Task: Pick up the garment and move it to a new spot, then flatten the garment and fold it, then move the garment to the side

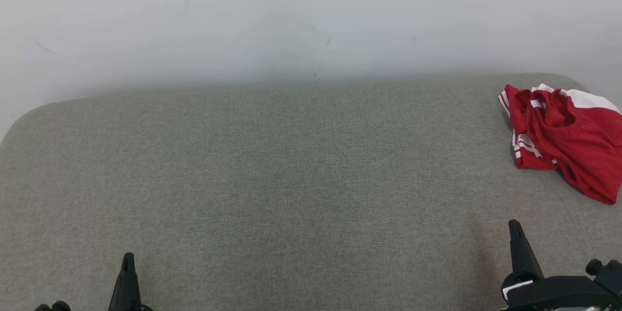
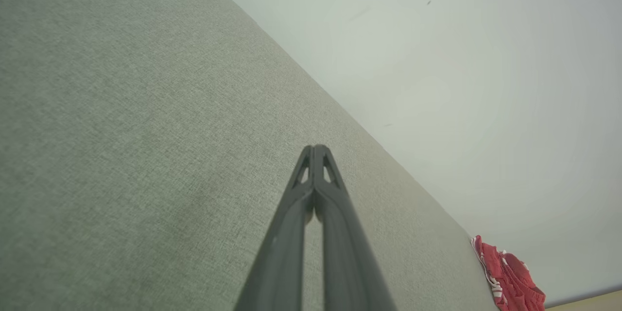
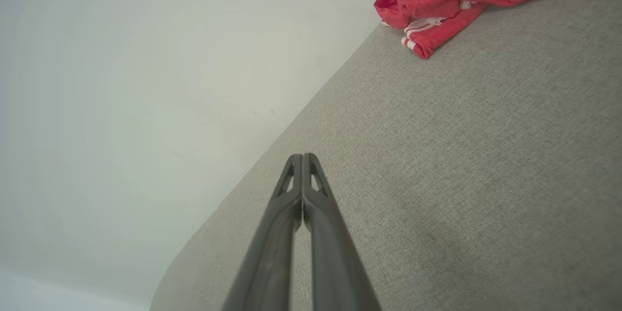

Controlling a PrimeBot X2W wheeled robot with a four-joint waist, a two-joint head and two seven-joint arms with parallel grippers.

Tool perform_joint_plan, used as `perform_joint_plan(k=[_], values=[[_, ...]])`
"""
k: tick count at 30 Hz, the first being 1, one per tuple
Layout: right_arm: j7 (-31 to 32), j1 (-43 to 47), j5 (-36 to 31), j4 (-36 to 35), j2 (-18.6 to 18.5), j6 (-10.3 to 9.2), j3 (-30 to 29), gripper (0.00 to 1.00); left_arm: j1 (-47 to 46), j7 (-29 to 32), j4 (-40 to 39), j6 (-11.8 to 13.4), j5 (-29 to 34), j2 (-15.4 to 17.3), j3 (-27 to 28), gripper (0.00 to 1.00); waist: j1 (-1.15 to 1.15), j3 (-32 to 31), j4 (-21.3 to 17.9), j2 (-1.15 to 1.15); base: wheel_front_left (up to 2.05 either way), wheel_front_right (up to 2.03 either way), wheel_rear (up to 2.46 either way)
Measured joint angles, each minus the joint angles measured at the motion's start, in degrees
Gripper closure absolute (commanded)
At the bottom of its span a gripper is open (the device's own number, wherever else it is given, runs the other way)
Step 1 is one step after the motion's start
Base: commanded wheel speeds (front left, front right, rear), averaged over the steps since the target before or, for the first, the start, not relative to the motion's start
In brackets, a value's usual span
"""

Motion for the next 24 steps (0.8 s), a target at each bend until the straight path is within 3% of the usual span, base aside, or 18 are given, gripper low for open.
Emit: perform_joint_plan(k=[24], values=[[3.6,-1.3,15.2,0.2,0.7,0.00,-1.5,1.00,-2.2,4.1,0.9,0.0,-16.5,0.0,0.1,1.00,0.00,0.0,0.6,0.00,0.00,0.00,0.00]])
